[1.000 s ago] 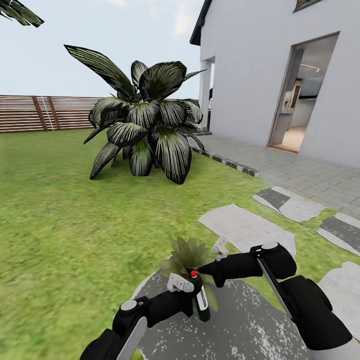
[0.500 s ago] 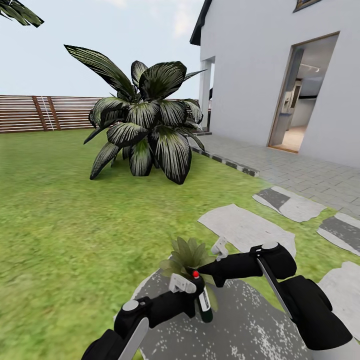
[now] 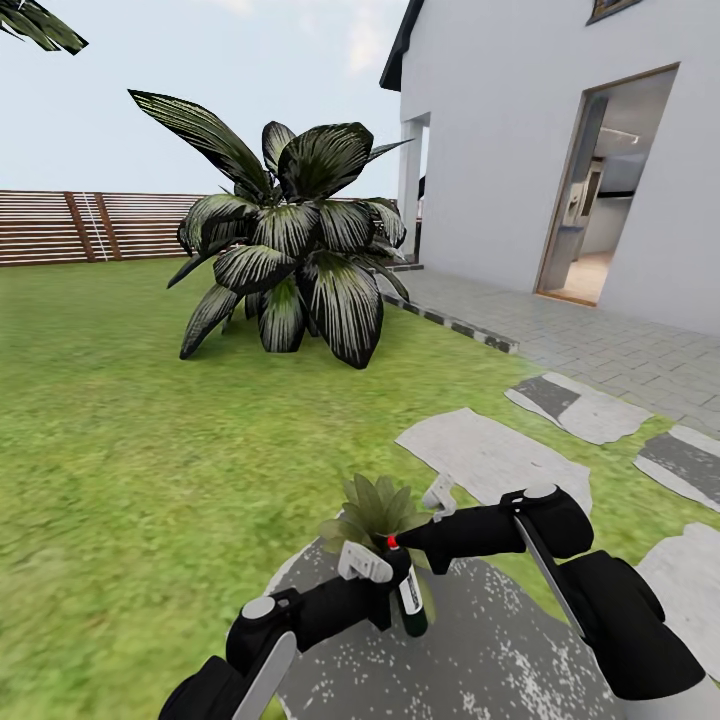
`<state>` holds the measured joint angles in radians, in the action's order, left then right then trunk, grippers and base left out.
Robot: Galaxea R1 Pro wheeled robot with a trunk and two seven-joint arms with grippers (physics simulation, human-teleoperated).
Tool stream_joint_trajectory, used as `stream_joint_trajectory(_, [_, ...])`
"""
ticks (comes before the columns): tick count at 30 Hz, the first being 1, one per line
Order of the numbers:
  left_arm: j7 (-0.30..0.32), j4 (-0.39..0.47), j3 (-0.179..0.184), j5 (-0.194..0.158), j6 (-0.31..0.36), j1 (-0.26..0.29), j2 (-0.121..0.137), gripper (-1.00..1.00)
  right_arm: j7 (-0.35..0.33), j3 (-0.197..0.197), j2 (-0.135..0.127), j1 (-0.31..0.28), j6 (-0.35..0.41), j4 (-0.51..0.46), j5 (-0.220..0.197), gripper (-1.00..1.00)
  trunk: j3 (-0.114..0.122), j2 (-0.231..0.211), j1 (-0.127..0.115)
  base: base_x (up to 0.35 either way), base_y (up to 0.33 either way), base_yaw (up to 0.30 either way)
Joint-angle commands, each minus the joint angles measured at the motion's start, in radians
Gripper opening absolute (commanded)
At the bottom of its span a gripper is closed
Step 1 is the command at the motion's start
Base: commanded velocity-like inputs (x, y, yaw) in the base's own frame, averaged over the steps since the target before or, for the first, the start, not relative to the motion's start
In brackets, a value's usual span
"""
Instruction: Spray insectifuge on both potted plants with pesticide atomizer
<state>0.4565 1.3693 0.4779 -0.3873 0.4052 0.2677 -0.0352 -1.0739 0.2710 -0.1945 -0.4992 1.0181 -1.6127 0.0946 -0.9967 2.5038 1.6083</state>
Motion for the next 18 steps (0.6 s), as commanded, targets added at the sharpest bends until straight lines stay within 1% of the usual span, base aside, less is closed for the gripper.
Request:
stream_joint_trajectory(1, [0.001, 0.002, -0.001, -0.01, 0.009, 0.001, 0.0, -1.0, -0.009, 0.001, 0.0, -0.001, 0.004, -0.001, 0.01, -1.0, -0.001, 0.0, 0.0, 0.0, 0.0, 0.0])
stream_joint_trajectory(12, [0.007, 0.005, 0.002, -0.01, 0.009, 0.0, 0.0, -1.0, -0.009, -0.002, 0.0, -0.001, 0.004, -0.001, 0.011, -1.0, -0.001, 0.0, 0.0, 0.0, 0.0, 0.0])
stream_joint_trajectory(15, [0.007, 0.005, 0.015, -0.01, 0.009, -0.001, 0.001, -1.0, -0.009, -0.004, 0.0, -0.001, 0.004, -0.001, 0.011, -1.0, -0.001, 0.0, 0.0, 0.0, 0.0, 0.0])
stream_joint_trajectory(18, [0.008, 0.005, 0.02, -0.01, 0.009, -0.001, 0.001, -1.0, -0.009, -0.005, 0.0, -0.001, 0.004, -0.001, 0.011, -1.0, -0.001, 0.0, 0.0, 0.0, 0.0, 0.0])
